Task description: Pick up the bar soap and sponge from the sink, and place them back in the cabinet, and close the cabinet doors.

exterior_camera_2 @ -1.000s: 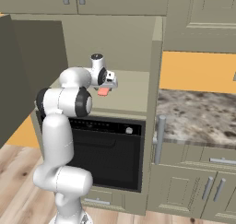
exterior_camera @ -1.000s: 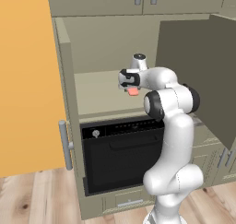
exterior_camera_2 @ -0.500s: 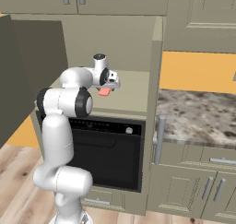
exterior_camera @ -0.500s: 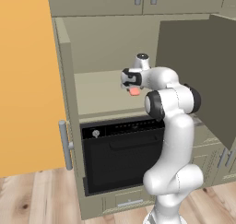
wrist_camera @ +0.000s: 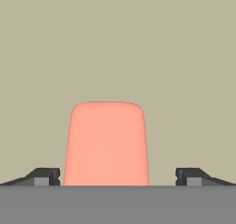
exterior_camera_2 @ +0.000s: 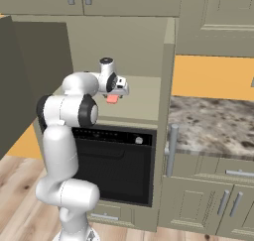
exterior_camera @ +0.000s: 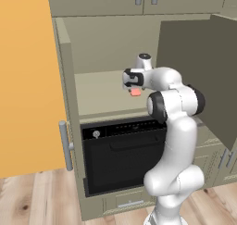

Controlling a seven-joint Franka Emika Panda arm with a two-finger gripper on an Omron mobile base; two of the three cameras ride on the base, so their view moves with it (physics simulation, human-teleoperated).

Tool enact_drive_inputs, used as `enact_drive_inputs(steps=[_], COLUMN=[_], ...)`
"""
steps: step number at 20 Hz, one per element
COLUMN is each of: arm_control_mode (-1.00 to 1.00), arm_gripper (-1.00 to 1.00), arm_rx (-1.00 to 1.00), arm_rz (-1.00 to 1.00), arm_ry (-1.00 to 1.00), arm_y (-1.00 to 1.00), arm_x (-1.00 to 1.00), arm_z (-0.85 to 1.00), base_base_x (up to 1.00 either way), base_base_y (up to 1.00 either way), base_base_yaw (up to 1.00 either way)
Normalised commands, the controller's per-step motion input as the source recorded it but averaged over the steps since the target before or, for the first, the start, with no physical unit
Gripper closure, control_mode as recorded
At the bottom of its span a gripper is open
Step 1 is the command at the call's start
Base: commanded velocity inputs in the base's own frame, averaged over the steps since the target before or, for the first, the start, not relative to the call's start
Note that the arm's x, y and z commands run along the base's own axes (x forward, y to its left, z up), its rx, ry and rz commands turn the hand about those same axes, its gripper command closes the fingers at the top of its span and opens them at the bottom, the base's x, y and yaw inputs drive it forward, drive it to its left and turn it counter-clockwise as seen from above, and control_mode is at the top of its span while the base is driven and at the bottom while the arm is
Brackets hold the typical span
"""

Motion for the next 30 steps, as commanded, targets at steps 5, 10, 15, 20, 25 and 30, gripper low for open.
enact_drive_inputs(steps=[5,10,15,20,25,30], arm_control_mode=[-1.00,-1.00,-1.00,-1.00,-1.00,-1.00], arm_gripper=[-1.00,-1.00,-1.00,-1.00,-1.00,-1.00], arm_rx=[0.00,0.00,0.00,0.00,0.00,0.00], arm_rz=[0.00,0.00,0.00,0.00,0.00,0.00], arm_ry=[-0.03,-0.05,-0.06,-0.11,-0.05,-0.01], arm_y=[0.00,0.00,0.00,0.00,0.00,0.00], arm_x=[-0.37,-0.46,-0.61,-0.77,-0.73,-0.71], arm_z=[0.00,0.00,0.00,0.12,0.32,0.32], base_base_x=[0.00,0.00,0.00,0.00,0.00,0.00], base_base_y=[0.00,0.00,0.00,0.00,0.00,0.00], base_base_yaw=[0.00,0.00,0.00,0.00,0.00,0.00])
